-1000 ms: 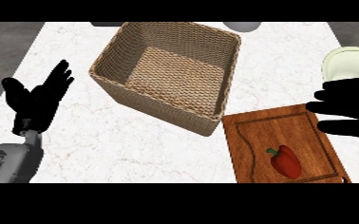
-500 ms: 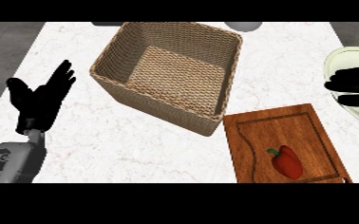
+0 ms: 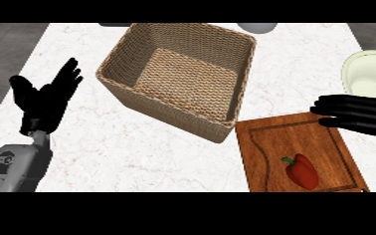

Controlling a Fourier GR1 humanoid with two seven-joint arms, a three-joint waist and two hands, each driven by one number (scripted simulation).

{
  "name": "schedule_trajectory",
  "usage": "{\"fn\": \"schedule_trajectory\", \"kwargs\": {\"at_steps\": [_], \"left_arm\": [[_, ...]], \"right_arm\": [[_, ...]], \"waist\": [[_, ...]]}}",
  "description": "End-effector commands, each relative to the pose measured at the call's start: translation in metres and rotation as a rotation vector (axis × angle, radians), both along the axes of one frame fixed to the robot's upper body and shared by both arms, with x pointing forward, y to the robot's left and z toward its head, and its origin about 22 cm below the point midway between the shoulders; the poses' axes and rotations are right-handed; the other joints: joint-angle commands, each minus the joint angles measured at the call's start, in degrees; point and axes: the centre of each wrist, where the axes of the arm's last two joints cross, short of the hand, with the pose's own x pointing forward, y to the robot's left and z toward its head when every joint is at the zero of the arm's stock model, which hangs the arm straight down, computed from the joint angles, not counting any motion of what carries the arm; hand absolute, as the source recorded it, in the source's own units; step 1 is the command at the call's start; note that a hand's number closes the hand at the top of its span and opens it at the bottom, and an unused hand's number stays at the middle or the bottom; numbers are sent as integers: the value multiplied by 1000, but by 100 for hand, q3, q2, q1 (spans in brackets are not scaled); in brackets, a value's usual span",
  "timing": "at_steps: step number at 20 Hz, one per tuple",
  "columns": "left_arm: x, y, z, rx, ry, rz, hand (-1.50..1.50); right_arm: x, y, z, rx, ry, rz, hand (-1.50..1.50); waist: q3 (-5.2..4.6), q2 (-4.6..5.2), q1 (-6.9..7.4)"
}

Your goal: Pick the bell pepper from the cutting board and place it in the basket

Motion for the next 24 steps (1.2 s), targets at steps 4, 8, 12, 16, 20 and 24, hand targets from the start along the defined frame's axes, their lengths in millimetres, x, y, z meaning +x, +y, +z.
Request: {"fn": "schedule_trajectory", "kwargs": {"at_steps": [4, 8, 12, 16, 20, 24], "left_arm": [[-11, -2, -23, -6, -1, 3, 0], [-8, 5, -5, -6, 13, -15, 0], [-19, 6, -6, -3, 5, 7, 0], [-13, -6, -7, 10, 29, 13, 0], [3, 15, -12, 7, 13, 14, 0], [-7, 11, 4, 10, 14, 24, 0]], "right_arm": [[-1, 14, -81, 101, 141, 109, -150], [9, 18, -116, 123, 199, 101, -150], [1, 24, -126, 0, 149, 102, -150], [1, 33, -146, -68, 147, 132, -150], [13, 41, -156, -92, 133, 128, -150], [18, 12, -145, -79, 136, 135, -150]], "waist": [[-9, -4, -19], [-5, -5, 35], [-9, -39, -36], [-8, -36, -53], [-12, -27, -100], [-11, -36, -92]]}}
